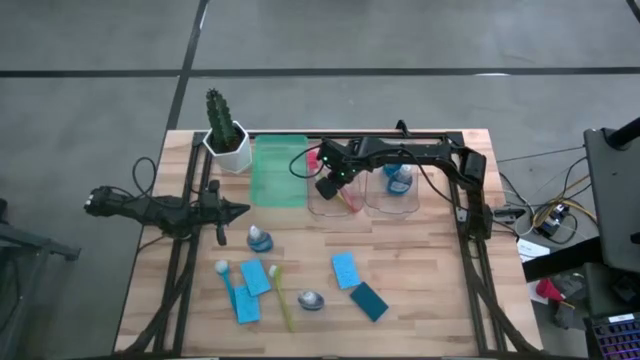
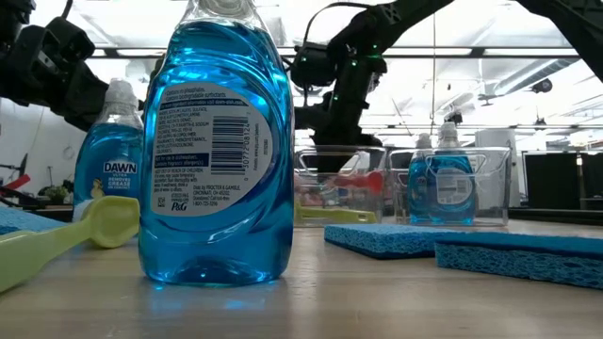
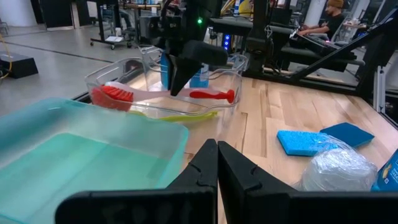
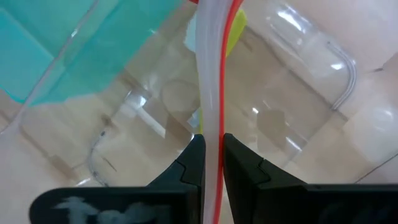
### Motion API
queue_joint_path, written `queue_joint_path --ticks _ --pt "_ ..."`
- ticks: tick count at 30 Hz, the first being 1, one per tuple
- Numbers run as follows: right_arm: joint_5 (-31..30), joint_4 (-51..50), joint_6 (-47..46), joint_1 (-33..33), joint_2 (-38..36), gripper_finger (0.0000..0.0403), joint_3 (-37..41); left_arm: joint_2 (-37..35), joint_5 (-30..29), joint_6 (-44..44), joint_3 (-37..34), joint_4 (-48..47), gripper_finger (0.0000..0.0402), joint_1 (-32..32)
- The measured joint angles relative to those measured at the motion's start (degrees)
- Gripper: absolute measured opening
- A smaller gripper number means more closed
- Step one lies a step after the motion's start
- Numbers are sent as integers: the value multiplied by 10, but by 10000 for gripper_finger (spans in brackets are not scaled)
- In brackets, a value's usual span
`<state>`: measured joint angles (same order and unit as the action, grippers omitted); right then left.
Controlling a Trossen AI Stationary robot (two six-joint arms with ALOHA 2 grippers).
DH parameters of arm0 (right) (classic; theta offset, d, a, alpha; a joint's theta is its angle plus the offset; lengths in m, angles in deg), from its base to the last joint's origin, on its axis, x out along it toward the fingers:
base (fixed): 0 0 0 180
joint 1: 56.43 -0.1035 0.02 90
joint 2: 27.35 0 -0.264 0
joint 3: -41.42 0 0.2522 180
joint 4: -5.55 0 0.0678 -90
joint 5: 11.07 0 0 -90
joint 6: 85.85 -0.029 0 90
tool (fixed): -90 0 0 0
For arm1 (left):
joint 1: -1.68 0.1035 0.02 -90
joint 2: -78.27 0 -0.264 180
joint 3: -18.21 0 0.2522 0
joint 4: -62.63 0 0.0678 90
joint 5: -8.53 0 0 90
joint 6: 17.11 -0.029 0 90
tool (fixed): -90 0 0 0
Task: Pick & Place Kitchen Sink Supplies
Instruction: Put the orange dish brush into the left transparent bin, then put the blue dishwashing liquid bottle into the right transparent bin
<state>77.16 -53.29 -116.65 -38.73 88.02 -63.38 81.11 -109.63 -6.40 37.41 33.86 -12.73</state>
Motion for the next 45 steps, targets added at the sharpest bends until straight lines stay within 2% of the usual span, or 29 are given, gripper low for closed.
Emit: queue_joint_path --ticks 7,14,31,45 --pt "4 6 -5 0 0 40 26 0 0 0 0 0 5 0" --pt "4 40 10 0 0 75 35 0 0 0 0 0 5 0" --pt "4 36 12 -1 -1 148 28 0 0 0 0 0 5 0" --pt "4 -46 25 -4 -6 139 -48 0 0 0 0 0 5 0"
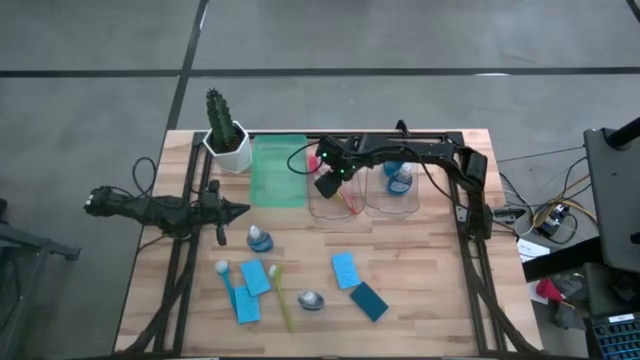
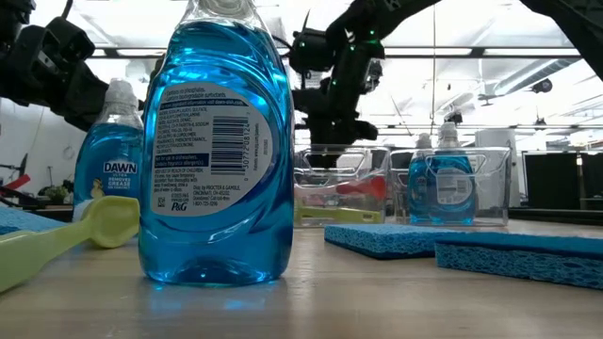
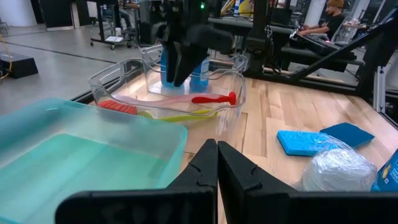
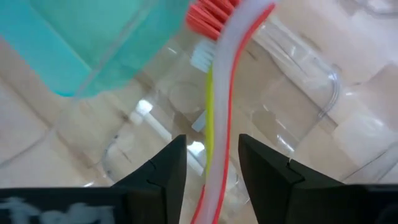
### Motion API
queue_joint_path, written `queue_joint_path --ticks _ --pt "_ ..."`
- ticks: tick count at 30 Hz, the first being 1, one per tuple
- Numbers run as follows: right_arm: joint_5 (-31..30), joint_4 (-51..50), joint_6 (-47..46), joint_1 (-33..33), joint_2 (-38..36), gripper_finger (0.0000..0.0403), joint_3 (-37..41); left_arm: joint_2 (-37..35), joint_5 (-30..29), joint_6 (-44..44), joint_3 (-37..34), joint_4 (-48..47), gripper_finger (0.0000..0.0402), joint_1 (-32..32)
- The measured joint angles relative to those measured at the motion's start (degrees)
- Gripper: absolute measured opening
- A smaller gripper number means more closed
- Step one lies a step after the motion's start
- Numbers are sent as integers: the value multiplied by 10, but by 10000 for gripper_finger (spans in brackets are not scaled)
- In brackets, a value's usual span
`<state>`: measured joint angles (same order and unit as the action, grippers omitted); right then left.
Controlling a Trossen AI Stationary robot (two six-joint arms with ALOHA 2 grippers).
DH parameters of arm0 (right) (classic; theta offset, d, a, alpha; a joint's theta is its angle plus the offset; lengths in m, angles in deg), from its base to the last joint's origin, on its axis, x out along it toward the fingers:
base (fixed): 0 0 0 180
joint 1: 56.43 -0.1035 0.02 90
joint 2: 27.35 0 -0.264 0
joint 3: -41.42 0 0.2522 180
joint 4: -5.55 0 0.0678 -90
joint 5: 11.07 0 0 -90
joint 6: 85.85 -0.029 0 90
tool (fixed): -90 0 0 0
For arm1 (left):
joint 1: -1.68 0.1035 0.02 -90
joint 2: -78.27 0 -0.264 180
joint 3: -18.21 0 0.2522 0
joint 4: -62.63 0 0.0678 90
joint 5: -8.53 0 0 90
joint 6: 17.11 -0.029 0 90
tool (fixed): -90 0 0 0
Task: Pick & Place Kitchen Sink Supplies
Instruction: Put the blue dishwashing liquid bottle into the right transparent bin
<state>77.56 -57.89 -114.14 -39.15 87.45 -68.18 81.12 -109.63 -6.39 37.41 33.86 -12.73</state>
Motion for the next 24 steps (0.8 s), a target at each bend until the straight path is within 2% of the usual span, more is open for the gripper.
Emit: queue_joint_path --ticks 12,24 --pt "0 -32 87 -51 -7 147 -61 0 0 0 0 0 5 0" --pt "-1 -32 145 -145 -71 150 -61 0 0 0 0 0 5 0"
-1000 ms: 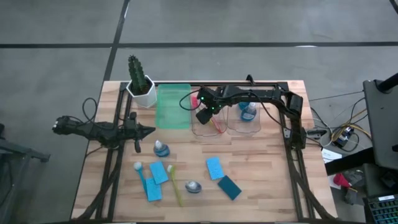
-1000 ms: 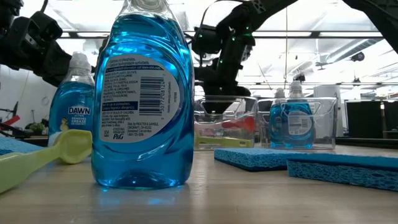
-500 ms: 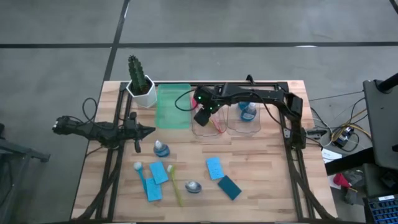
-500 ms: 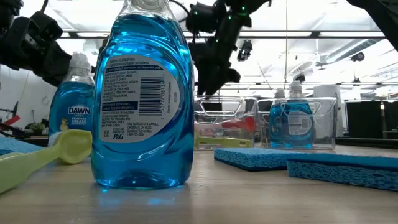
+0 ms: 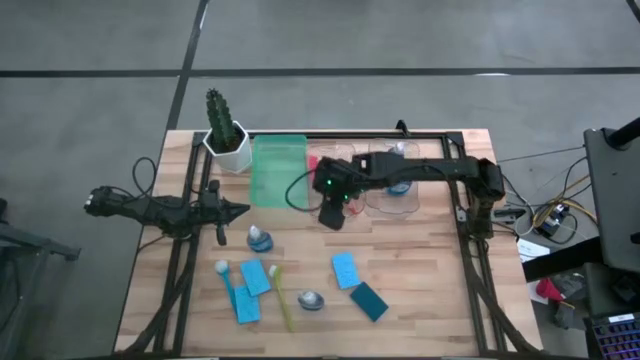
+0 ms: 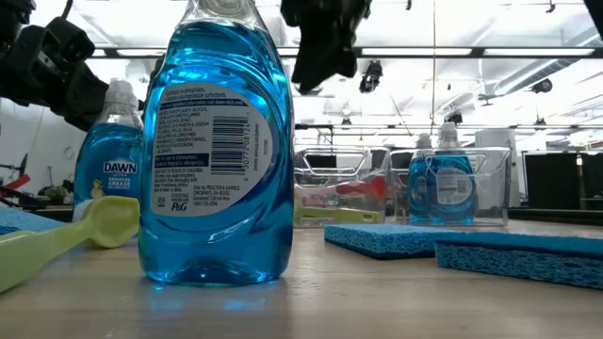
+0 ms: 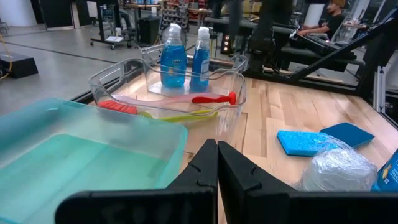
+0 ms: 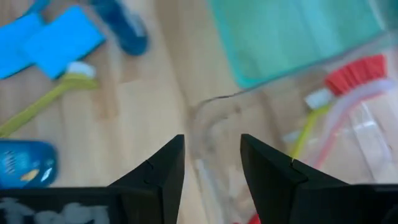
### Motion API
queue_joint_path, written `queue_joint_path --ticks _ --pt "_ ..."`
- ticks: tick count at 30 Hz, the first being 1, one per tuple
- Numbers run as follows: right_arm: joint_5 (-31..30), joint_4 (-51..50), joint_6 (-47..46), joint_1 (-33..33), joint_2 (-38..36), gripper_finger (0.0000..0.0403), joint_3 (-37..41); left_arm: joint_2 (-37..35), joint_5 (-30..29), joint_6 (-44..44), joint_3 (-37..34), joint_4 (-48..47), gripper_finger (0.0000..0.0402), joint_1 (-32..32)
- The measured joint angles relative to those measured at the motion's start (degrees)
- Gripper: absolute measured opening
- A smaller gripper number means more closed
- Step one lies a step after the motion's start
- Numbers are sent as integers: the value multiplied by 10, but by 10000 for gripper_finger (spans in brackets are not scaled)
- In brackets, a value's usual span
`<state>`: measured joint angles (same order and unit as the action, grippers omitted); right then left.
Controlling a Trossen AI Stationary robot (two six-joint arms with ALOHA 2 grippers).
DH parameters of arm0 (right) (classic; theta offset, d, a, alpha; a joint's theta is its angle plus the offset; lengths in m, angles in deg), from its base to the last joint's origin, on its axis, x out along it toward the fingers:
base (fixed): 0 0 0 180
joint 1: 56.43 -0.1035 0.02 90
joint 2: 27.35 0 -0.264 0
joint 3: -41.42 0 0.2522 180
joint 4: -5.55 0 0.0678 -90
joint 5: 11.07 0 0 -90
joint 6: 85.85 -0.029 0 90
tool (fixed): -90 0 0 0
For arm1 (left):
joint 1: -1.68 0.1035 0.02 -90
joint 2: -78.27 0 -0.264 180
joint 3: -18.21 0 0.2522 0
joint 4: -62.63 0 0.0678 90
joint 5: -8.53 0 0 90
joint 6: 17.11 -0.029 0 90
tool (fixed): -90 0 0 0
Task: Pick & Place Kitchen Sink Supplies
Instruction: Put the blue dishwashing liquid bottle into the right transparent bin
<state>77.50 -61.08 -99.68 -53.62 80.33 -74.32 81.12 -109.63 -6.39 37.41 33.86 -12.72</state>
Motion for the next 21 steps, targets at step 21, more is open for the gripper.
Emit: queue_joint_path --ticks 21 --pt "6 53 -45 -175 0 152 0 0 0 0 0 0 5 0"
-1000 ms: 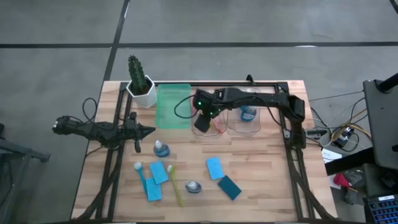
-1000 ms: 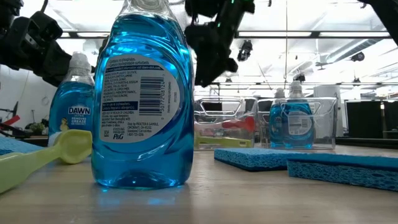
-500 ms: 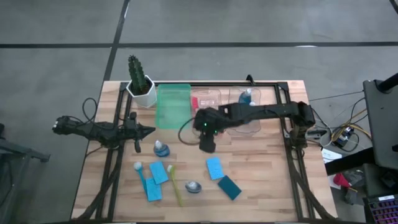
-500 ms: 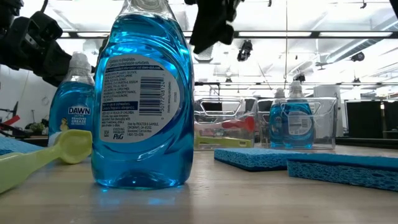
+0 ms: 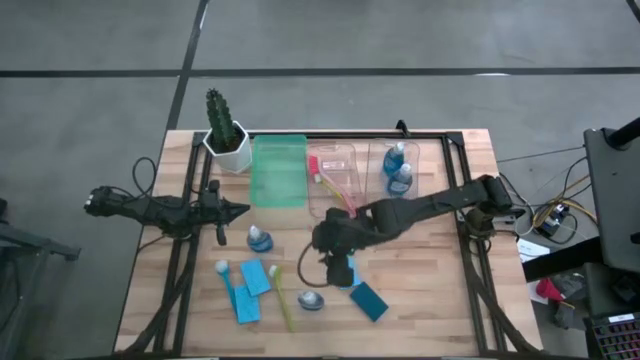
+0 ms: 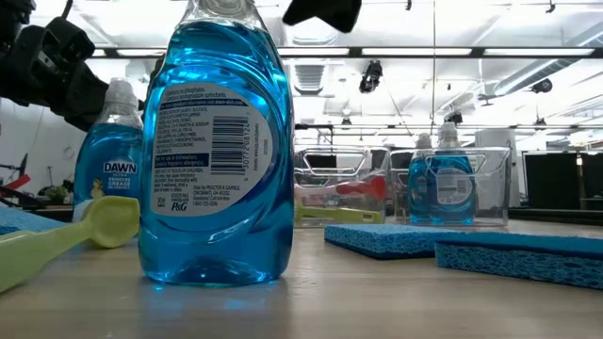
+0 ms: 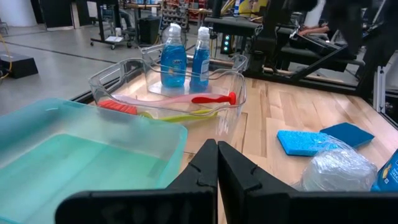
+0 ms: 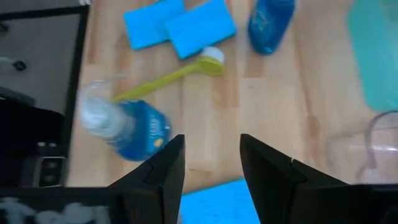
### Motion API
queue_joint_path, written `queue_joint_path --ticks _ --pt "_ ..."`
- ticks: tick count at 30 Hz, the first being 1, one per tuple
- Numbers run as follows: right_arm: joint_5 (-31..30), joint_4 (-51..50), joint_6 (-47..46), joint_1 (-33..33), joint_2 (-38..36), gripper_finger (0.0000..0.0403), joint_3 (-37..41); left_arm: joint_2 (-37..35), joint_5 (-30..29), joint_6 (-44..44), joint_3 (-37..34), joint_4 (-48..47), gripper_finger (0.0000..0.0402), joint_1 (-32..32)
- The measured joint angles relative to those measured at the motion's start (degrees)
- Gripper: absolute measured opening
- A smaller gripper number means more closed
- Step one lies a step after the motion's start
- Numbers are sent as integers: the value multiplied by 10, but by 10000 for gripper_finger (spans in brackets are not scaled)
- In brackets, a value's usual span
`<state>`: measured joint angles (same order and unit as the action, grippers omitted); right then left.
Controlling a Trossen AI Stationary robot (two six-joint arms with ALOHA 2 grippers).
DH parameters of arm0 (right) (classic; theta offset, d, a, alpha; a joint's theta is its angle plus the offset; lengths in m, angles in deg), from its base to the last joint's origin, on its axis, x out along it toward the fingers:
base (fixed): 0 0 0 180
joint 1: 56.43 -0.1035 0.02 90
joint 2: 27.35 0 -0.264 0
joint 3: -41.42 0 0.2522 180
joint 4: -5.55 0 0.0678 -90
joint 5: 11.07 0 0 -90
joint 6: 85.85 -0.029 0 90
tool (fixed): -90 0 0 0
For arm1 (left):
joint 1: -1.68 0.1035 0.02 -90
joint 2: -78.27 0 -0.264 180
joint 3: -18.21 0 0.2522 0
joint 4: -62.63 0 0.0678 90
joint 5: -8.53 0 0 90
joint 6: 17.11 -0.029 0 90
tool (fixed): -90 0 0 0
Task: Pick & Place Kitchen Sink Supplies
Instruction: Put the blue dishwashing liquid bottle into the right transparent bin
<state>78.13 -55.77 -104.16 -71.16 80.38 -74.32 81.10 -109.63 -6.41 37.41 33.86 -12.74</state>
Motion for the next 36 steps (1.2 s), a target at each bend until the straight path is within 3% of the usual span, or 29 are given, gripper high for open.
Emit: queue_joint_path --ticks 12,26,36 --pt "-22 72 -28 -62 2 164 4 0 0 0 0 0 5 0" --pt "-44 118 -89 -93 42 237 3 0 0 0 0 0 5 0" --pt "-52 126 -114 -96 66 264 1 3 0 0 0 4 5 0"
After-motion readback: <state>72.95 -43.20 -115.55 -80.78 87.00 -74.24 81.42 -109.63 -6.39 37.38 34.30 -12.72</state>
